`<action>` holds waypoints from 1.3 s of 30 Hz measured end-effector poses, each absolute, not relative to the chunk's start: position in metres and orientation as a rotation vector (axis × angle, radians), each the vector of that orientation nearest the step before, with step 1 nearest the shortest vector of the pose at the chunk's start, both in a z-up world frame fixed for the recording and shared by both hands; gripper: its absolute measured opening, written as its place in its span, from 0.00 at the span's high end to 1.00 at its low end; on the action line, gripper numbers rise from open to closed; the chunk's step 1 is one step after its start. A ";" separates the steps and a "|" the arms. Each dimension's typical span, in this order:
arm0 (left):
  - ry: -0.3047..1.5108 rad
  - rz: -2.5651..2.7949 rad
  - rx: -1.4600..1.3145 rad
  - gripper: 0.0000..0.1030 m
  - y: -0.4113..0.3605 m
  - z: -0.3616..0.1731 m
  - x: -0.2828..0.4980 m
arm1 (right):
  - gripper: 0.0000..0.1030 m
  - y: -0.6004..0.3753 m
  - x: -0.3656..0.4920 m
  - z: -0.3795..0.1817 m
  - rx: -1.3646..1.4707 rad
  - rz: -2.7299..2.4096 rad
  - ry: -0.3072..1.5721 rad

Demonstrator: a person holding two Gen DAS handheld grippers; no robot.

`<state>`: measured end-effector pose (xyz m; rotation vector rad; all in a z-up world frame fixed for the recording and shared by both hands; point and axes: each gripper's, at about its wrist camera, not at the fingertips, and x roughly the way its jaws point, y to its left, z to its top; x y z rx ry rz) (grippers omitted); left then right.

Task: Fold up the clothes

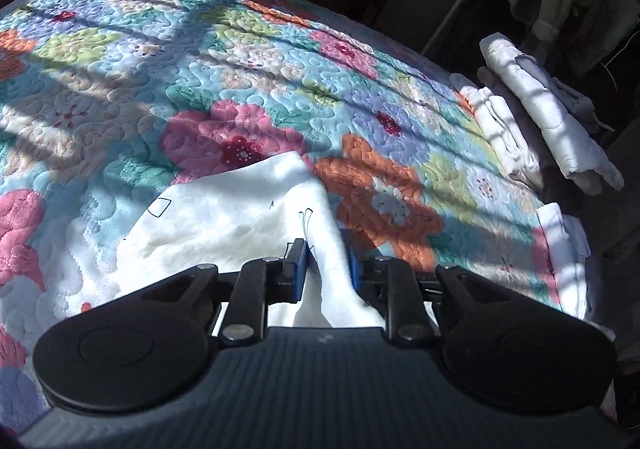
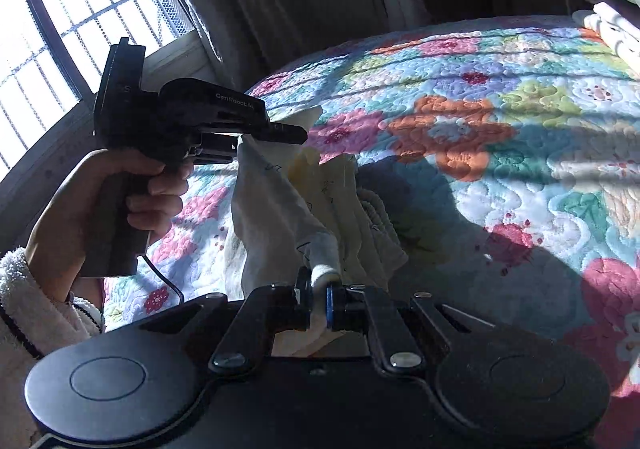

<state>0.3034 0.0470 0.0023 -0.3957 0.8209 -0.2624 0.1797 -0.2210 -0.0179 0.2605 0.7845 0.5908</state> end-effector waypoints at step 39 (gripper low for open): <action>0.848 -0.193 -0.905 0.30 0.150 -0.088 0.247 | 0.47 -0.202 0.184 -0.026 -0.040 0.109 0.794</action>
